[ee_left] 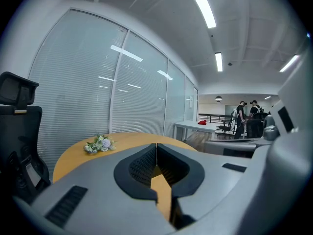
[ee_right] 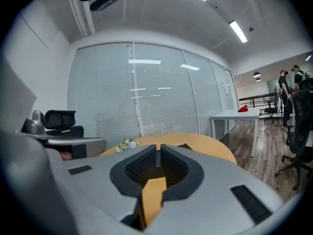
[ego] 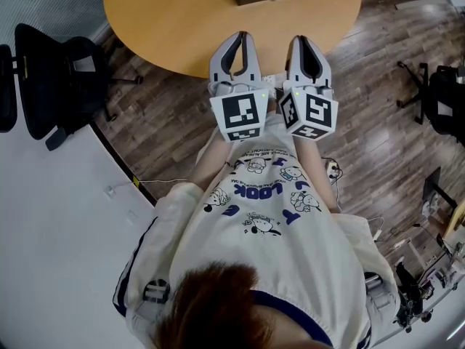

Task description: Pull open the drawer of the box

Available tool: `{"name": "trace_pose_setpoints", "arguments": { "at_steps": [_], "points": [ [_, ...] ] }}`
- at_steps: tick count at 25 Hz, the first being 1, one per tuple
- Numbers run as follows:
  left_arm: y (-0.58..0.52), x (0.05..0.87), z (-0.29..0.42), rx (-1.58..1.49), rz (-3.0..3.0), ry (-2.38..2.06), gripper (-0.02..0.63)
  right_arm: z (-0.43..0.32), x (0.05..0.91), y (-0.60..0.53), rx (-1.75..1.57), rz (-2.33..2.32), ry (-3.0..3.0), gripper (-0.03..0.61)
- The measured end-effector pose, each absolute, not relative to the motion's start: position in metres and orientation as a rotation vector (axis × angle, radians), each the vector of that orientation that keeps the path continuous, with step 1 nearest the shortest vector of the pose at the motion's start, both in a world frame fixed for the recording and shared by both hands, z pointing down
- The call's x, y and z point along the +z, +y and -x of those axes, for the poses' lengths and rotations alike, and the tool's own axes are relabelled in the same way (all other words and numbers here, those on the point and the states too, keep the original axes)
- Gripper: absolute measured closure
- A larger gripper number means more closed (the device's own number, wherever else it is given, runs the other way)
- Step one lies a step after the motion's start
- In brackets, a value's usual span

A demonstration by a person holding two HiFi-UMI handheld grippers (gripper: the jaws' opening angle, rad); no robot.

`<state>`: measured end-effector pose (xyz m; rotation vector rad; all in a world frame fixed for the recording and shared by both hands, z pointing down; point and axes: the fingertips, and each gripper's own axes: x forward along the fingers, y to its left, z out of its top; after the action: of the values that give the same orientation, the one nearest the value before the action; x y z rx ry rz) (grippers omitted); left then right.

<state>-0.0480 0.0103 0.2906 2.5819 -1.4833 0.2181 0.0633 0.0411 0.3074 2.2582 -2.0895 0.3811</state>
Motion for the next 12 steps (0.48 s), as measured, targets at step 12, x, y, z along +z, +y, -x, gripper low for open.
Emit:
{"name": "trace_pose_setpoints", "arguments": {
  "at_steps": [12],
  "points": [
    [-0.036,0.304,0.012,0.271,-2.512,-1.549,0.597,-0.098,0.326,-0.01,0.449,-2.147,-2.145,0.534]
  ]
}}
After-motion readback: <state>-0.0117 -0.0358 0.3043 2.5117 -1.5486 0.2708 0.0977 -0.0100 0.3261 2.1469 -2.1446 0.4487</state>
